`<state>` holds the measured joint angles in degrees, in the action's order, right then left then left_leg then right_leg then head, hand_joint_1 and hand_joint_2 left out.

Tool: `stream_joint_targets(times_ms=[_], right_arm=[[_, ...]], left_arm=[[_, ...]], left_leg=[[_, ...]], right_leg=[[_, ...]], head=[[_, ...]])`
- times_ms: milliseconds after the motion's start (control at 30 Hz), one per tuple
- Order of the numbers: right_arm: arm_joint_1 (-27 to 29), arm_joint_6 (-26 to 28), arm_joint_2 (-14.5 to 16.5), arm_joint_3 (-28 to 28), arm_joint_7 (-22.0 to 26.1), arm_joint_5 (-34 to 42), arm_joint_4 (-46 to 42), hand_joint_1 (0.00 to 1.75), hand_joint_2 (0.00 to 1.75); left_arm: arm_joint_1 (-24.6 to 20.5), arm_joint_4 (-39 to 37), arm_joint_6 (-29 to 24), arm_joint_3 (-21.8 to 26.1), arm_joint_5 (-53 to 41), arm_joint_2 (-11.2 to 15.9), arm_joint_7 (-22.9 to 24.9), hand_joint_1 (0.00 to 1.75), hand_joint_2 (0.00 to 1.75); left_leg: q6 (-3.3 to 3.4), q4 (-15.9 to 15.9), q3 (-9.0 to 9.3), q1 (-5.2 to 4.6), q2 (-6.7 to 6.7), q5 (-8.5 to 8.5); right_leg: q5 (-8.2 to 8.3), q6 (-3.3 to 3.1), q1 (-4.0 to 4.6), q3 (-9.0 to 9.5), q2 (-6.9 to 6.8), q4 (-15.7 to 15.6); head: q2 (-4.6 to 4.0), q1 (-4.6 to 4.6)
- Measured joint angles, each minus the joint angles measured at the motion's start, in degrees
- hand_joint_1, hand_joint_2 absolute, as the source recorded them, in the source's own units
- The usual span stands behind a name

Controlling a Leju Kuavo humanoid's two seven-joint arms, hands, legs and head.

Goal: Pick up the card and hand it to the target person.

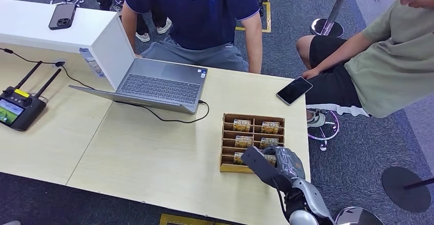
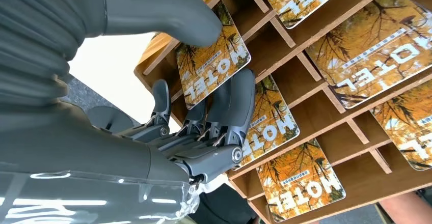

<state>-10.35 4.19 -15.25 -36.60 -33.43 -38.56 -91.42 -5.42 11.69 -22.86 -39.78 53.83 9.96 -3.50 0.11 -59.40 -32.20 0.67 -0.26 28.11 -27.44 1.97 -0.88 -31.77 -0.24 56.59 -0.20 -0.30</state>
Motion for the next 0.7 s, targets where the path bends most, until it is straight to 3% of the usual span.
stream_joint_targets(times_ms=[167,400,600,700], right_arm=[[0.0,1.6,0.1,0.0,0.9,0.9,1.5,1.20,1.75],[-0.5,1.1,0.2,0.0,0.2,-0.2,1.9,1.72,1.75],[-1.0,-0.3,0.2,-0.2,-0.8,-1.1,1.9,1.75,1.75],[-1.1,-0.7,0.2,-0.3,-1.0,-1.6,1.9,1.75,1.75]], left_arm=[[0.0,0.0,-0.5,0.0,-0.4,0.7,1.6,0.00,0.00],[0.0,0.0,0.0,0.0,0.1,0.8,-1.2,0.00,0.00],[0.0,0.0,0.6,0.0,0.8,0.6,-3.3,0.00,0.00],[0.0,0.0,1.0,0.0,0.8,0.4,-4.2,0.00,1.31]], left_leg=[[0.00,0.0,0.07,0.00,0.00,0.00],[0.00,0.0,0.12,0.00,0.00,0.00],[0.00,0.0,0.15,-0.01,0.00,0.00],[0.00,0.0,0.15,-0.01,0.00,0.00]], right_leg=[[0.00,0.00,0.00,0.06,0.01,0.0],[0.00,0.00,0.00,0.13,0.01,0.0],[0.00,0.00,0.00,0.18,0.00,0.0],[0.00,0.00,0.00,0.18,-0.01,0.0]], head=[[0.00,-0.01],[0.00,-0.01],[0.00,-0.01],[0.00,-0.01]])
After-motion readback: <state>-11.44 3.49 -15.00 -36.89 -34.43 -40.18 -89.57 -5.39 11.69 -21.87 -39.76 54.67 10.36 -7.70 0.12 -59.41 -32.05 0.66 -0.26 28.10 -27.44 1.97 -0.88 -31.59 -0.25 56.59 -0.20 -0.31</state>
